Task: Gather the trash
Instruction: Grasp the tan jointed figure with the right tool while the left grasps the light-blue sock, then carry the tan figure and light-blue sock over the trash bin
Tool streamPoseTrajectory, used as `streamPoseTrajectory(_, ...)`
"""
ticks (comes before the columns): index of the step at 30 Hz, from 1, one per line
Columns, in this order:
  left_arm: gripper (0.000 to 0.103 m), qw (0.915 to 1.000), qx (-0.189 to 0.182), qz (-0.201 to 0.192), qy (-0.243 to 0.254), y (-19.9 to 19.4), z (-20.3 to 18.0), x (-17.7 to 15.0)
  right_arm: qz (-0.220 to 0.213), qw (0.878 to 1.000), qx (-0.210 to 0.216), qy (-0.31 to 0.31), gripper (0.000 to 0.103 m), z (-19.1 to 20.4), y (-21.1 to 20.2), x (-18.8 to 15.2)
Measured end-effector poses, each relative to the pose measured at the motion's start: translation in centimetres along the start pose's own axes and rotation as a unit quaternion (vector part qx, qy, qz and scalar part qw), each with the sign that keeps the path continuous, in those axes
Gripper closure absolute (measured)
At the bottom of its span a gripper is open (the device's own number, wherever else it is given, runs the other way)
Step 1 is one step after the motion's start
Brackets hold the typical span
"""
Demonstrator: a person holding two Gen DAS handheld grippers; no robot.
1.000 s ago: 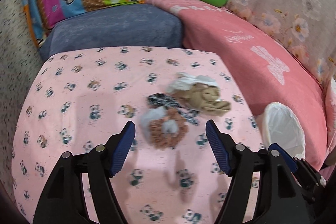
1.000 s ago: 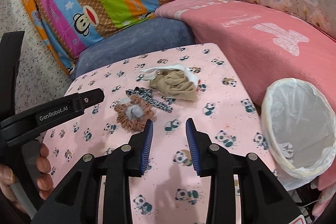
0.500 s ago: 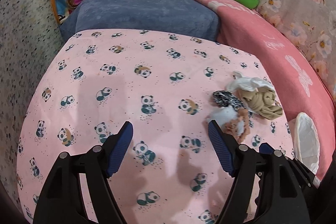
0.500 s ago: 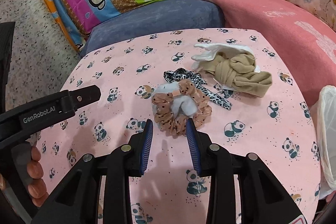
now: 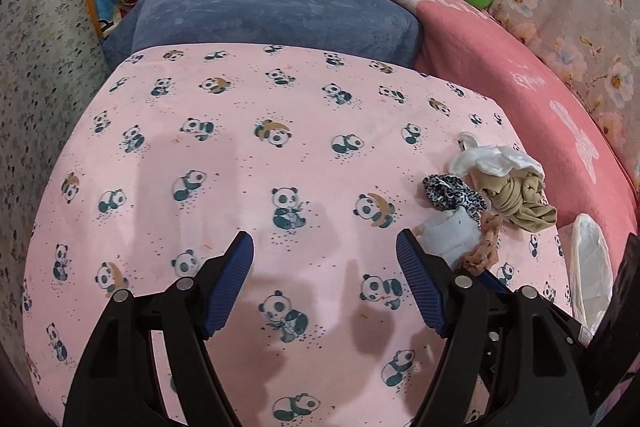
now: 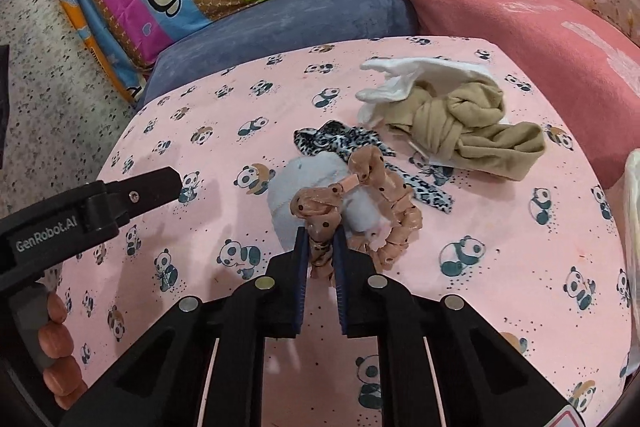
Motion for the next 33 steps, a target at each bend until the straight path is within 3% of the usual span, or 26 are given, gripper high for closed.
streamPoseTrajectory(6, 0.033, 0.9991, -0.039, 0.013, 0.011, 1.6, -3.0, -0.3, -0.016, 0.999, -0.018, 0.028, 0.091, -3.2, -1.7, 0.4)
streamPoseTrajectory(9, 0.025, 0.9981, -0.055, 0.023, 0.014, 2.9, -4.5, -0.5, -0.012, 0.999, -0.024, 0.043, 0.091, -4.6, -1.9, 0.6)
streamPoseTrajectory(12, 0.025, 0.9966, -0.072, 0.037, 0.018, 4.2, -5.9, -0.8, -0.011, 0.998, -0.028, 0.053, 0.091, -6.0, -2.2, 0.6)
streamPoseTrajectory(18, 0.025, 0.9955, -0.071, 0.056, 0.029, 6.1, -7.0, -1.3, -0.012, 0.997, -0.032, 0.065, 0.091, -7.8, -2.4, 0.5)
streamPoseTrajectory(21, 0.045, 0.9941, -0.081, 0.067, 0.026, 6.5, -7.1, -1.8, -0.014, 0.997, -0.032, 0.069, 0.091, -8.3, -2.7, 0.5)
streamPoseTrajectory(25, 0.061, 0.9941, -0.080, 0.066, 0.033, 6.1, -7.4, -2.1, -0.021, 0.997, -0.029, 0.071, 0.091, -8.6, -3.4, 0.7)
streamPoseTrajectory(33, 0.069, 0.9946, -0.079, 0.046, 0.050, 3.7, -9.5, -1.8, -0.056, 0.995, -0.018, 0.079, 0.091, -9.2, -6.4, 1.8)
Point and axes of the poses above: each gripper's, at about its wrist camera, not at the fingertips, and y roughly the way its jaws point, z to its left, x to its top, the point moved 7 cm from there along y, roughly the way its jaws point, and after that the axes turned 12 degrees about -x, right-handed, at the moved point
